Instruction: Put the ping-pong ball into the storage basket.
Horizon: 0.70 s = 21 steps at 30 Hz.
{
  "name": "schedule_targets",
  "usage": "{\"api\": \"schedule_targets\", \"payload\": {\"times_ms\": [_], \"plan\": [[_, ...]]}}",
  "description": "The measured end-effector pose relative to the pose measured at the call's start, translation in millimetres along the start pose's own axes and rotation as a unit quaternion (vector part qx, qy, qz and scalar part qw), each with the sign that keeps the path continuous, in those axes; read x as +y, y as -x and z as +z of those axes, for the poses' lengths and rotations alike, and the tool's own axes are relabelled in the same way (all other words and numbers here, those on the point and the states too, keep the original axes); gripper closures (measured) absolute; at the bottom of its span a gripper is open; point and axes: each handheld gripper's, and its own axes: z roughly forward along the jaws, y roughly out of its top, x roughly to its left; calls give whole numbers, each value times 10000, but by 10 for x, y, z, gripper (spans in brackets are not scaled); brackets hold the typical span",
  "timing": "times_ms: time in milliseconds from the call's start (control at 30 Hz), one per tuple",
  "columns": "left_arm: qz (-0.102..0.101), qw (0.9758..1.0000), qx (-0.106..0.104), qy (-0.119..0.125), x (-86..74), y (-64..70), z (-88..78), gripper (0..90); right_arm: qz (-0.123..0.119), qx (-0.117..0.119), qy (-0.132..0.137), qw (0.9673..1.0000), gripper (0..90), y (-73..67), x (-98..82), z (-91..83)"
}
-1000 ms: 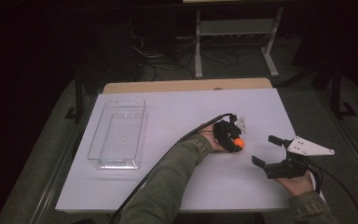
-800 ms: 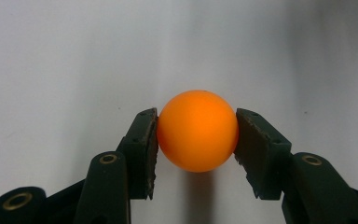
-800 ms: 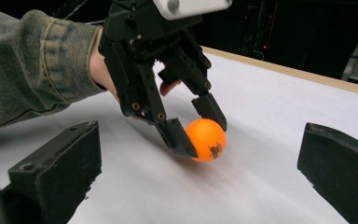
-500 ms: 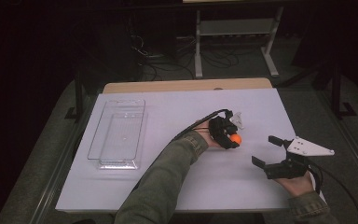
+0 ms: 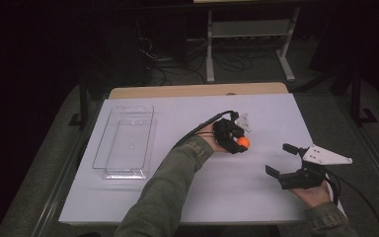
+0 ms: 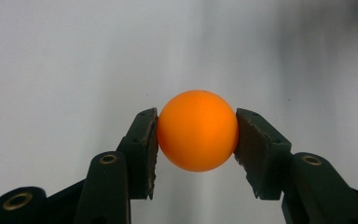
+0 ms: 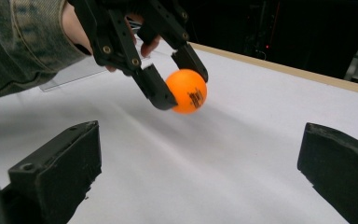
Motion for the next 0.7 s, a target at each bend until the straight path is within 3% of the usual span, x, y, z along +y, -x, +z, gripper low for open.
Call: {"api": "schedule_targets", "payload": {"times_ms": [333,467,700], "plan": [[-56,9998,200,64,-85,-15,-270,510,9,9,-3,10000,0,-2,1,4],[-138,9993,271,205,-120,-17,-401,510,4,-3,5,10000,0,-11,2,8],[-212,9989,371,187,-195,-26,-528,511,25,1,13,10000,0,-15,1,3]]}}
